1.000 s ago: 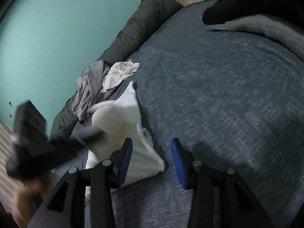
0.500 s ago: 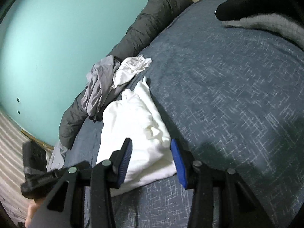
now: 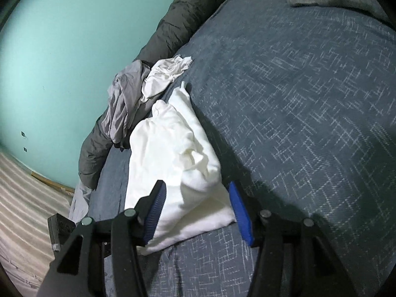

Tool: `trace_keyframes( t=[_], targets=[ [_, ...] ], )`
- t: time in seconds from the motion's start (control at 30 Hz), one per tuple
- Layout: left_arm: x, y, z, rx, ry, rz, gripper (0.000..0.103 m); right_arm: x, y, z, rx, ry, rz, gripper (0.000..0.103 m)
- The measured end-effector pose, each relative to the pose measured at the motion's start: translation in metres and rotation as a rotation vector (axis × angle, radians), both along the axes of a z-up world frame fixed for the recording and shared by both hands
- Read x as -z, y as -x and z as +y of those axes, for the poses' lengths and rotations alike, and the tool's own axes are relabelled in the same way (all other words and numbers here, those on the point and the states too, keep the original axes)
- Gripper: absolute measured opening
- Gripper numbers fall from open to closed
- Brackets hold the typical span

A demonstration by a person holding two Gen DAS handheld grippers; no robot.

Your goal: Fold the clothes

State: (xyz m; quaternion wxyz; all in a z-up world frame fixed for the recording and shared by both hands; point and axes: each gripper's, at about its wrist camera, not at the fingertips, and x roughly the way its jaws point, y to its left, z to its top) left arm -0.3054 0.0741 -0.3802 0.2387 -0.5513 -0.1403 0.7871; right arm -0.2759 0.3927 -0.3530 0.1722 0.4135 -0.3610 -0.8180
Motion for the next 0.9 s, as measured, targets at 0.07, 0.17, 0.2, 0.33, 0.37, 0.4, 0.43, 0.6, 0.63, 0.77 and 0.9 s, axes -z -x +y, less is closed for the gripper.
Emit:
trace_keyframes(
  t=[0.07, 0.17, 0.2, 0.33, 0.37, 0.4, 0.43, 0.6, 0.63, 0.77, 0.9],
  targets=[
    [0.001, 0.001, -0.006, -0.024, -0.021, -0.012, 0.047, 0.003, 0.002, -0.001, -0.002, -0.004, -0.01, 0.054],
    [0.007, 0.0, -0.013, -0.045, -0.045, -0.035, 0.047, 0.003, 0.003, -0.002, -0.01, -0.011, -0.006, 0.054],
    [0.01, -0.001, -0.014, -0.046, -0.059, -0.048, 0.047, 0.003, 0.003, -0.002, -0.013, -0.01, -0.002, 0.053],
    [0.018, -0.002, -0.011, -0.032, -0.079, -0.063, 0.047, 0.003, 0.004, -0.005, -0.031, -0.014, 0.01, 0.027],
    [0.019, -0.001, -0.01, -0.031, -0.084, -0.062, 0.047, 0.004, 0.004, -0.007, -0.035, -0.016, 0.011, 0.022],
    [0.02, 0.0, -0.008, -0.029, -0.088, -0.062, 0.044, 0.004, 0.004, -0.008, -0.038, -0.017, 0.012, 0.012],
    [0.021, 0.001, -0.008, -0.029, -0.09, -0.059, 0.04, 0.004, 0.004, -0.009, -0.042, -0.018, 0.013, 0.007],
    [0.011, -0.004, -0.015, -0.02, -0.09, -0.03, 0.021, -0.007, -0.001, -0.011, -0.047, -0.05, 0.053, 0.002],
    [0.008, -0.005, -0.017, -0.02, -0.09, -0.023, 0.02, -0.009, -0.004, -0.012, -0.049, -0.057, 0.06, 0.002],
    [0.006, -0.007, -0.023, -0.021, -0.083, -0.014, 0.018, 0.0, -0.006, -0.015, -0.053, -0.06, 0.022, 0.002],
    [0.02, -0.004, -0.027, -0.029, -0.084, -0.032, 0.017, 0.021, -0.004, -0.01, -0.034, -0.017, -0.061, 0.002]
  ],
)
